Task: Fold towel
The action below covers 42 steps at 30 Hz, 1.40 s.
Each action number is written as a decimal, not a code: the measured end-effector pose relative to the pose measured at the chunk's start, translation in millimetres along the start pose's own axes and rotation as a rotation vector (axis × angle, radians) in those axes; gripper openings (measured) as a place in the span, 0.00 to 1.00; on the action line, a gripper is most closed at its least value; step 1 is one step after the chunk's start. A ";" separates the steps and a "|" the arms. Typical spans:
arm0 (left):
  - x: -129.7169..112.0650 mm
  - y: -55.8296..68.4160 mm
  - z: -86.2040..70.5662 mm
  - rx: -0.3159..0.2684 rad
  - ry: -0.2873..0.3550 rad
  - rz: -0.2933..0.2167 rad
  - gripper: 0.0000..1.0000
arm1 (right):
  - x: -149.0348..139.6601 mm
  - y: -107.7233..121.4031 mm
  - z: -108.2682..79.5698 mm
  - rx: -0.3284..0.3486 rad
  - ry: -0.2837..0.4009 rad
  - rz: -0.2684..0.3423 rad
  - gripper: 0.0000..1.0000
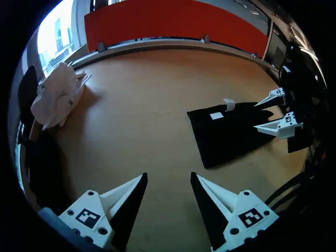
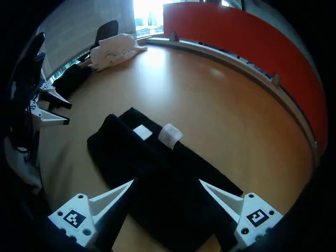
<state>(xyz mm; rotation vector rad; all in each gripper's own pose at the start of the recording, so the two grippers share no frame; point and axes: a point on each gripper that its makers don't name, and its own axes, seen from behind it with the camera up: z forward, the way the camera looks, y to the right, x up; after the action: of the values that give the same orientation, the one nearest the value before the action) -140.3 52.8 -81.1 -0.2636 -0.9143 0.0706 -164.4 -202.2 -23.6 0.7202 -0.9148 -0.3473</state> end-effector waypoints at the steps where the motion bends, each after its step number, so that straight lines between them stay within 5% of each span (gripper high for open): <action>1: 0.0 -0.6 -0.1 0.002 0.000 -0.002 0.75 | -0.3 0.0 0.5 0.000 -0.001 -0.001 1.00; 25: -3.9 -12.0 -2.0 0.041 0.006 -0.048 0.75 | 4.2 1.3 17.2 -0.003 -0.012 -0.024 1.00; 42: -3.5 -13.4 -4.7 0.039 0.012 -0.038 0.75 | 26.8 32.9 17.0 -0.065 -0.011 -0.032 1.00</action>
<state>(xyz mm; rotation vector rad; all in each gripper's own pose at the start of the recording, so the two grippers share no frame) -139.3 38.4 -83.2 -0.2101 -0.9050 0.0512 -163.6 -200.7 22.1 0.6740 -0.8990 -0.4079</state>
